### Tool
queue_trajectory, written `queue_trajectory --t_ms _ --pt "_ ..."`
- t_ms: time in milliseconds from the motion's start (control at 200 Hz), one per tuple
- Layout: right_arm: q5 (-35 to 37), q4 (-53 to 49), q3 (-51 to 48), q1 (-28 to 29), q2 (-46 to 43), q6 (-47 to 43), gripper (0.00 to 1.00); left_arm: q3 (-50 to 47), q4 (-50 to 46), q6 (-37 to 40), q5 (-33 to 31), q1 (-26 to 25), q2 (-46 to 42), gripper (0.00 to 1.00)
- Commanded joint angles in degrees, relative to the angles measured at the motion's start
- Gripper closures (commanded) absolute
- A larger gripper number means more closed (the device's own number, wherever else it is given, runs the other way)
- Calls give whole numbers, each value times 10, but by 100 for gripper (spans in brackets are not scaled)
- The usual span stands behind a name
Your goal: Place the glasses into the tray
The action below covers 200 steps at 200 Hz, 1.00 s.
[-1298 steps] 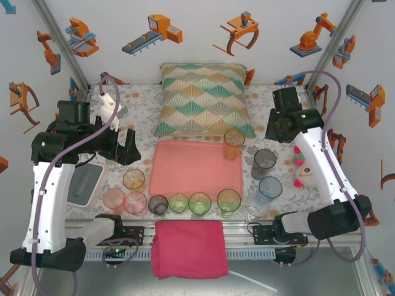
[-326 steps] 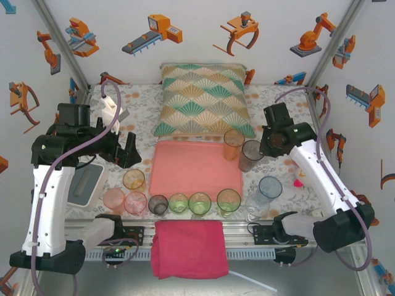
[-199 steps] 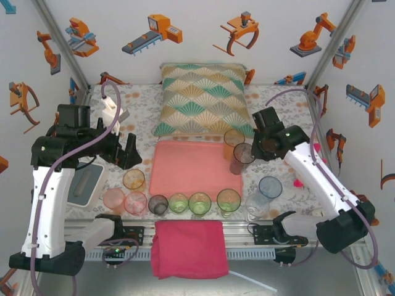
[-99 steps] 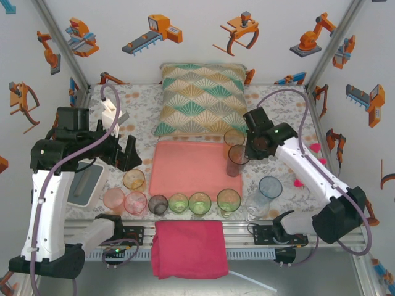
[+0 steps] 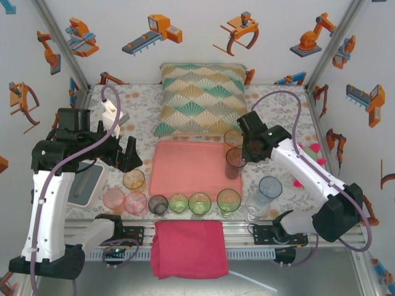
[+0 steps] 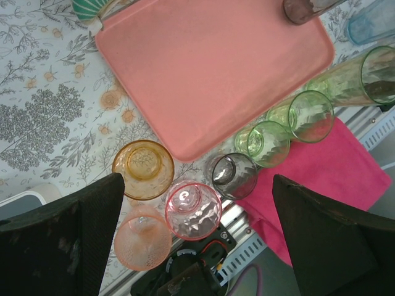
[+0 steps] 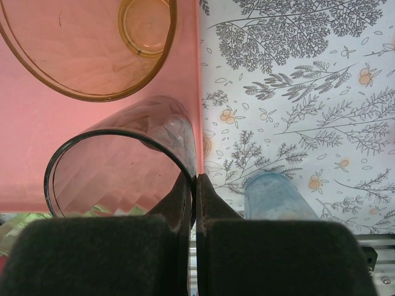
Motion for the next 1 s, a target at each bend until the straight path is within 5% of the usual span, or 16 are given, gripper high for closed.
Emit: queue_trajectory --t_ms 0,996 --pt "24 11 -5 6 6 16 100 -8 1 -1 10 -3 -10 3" --pt "17 19 -11 8 23 16 93 -13 -3 -2 9 -3 -17 3"
